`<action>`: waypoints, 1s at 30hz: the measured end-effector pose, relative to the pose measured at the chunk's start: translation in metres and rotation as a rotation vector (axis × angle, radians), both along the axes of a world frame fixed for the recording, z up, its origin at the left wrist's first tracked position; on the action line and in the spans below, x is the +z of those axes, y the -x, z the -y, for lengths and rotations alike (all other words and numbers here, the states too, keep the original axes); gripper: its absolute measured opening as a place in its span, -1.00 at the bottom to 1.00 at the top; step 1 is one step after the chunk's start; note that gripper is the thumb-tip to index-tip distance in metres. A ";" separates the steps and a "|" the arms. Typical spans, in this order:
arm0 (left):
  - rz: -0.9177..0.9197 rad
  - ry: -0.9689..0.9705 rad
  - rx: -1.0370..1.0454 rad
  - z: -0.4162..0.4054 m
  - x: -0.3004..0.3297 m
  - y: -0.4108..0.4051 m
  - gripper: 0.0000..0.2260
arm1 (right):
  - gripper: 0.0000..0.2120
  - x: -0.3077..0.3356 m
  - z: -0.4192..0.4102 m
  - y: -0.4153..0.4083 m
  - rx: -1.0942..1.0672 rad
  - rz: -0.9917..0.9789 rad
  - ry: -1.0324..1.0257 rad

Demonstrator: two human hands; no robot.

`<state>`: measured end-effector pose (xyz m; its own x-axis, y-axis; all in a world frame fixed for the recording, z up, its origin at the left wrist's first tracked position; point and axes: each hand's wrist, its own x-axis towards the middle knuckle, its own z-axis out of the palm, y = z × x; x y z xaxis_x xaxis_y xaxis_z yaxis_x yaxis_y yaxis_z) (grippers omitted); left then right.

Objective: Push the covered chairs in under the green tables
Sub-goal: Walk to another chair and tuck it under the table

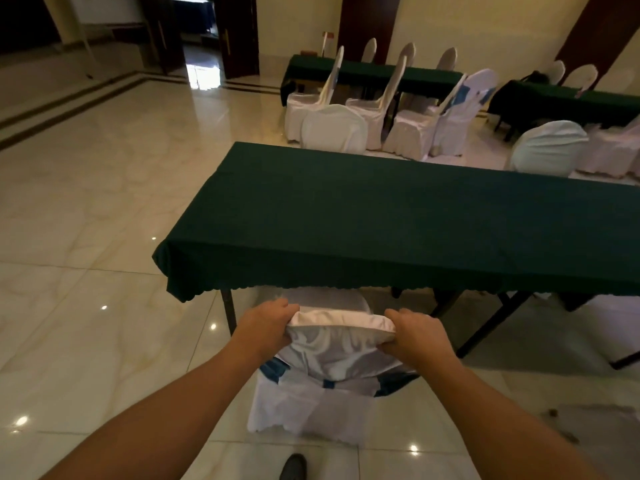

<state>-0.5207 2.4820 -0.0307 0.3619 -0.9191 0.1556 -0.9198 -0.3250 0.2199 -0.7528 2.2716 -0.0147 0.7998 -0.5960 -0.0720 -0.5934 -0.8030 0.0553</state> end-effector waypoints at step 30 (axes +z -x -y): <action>0.060 -0.149 0.039 0.173 -0.027 -0.109 -0.64 | -0.56 -0.036 0.175 -0.115 0.069 -0.075 0.016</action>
